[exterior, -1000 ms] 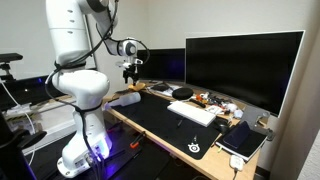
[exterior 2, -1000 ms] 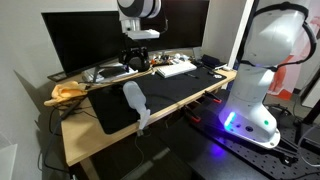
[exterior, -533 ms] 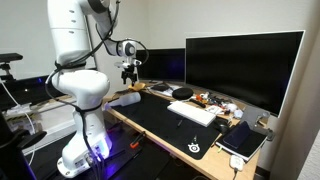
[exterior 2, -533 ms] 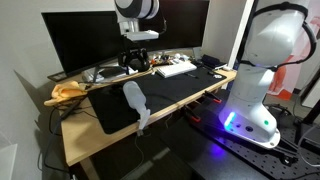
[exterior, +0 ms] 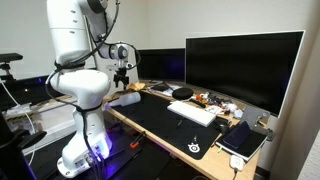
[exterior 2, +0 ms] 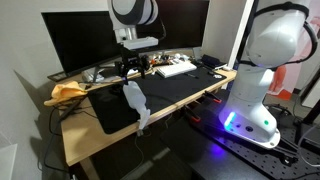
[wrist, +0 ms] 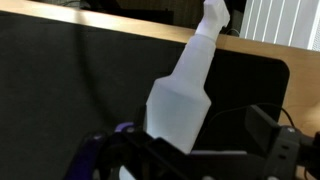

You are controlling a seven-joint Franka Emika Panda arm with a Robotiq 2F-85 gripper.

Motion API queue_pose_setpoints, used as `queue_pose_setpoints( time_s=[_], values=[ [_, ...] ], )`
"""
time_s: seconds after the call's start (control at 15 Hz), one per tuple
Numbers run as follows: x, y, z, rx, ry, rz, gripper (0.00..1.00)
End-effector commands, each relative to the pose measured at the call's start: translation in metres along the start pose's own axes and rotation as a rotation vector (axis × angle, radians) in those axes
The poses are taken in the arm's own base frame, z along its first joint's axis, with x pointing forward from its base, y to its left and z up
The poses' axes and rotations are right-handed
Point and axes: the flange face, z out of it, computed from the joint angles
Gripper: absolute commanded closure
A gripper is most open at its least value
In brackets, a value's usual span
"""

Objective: Set the spray bottle upright on the table

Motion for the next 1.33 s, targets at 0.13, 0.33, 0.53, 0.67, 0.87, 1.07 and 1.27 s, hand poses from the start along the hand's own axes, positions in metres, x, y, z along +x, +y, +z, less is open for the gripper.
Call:
queue_pose_setpoints(
  time_s=[0.13,0.33,0.53,0.67,0.87,1.07,1.27],
  values=[
    [-0.045,-0.035,0.025,-0.023,-0.028,0.025,0.0],
    [-0.057,-0.042,0.036,-0.02,-0.049,0.047,0.0],
    [-0.053,-0.041,0.038,-0.04,-0.073,0.007,0.0],
    [-0.055,-0.04,0.042,-0.044,-0.08,0.005,0.0],
    [-0.05,-0.04,0.042,-0.019,-0.074,0.032,0.0],
    [-0.038,-0.031,0.047,0.034,-0.08,0.097,0.0],
    [-0.021,-0.016,0.058,0.084,-0.114,0.19,0.0]
  ],
)
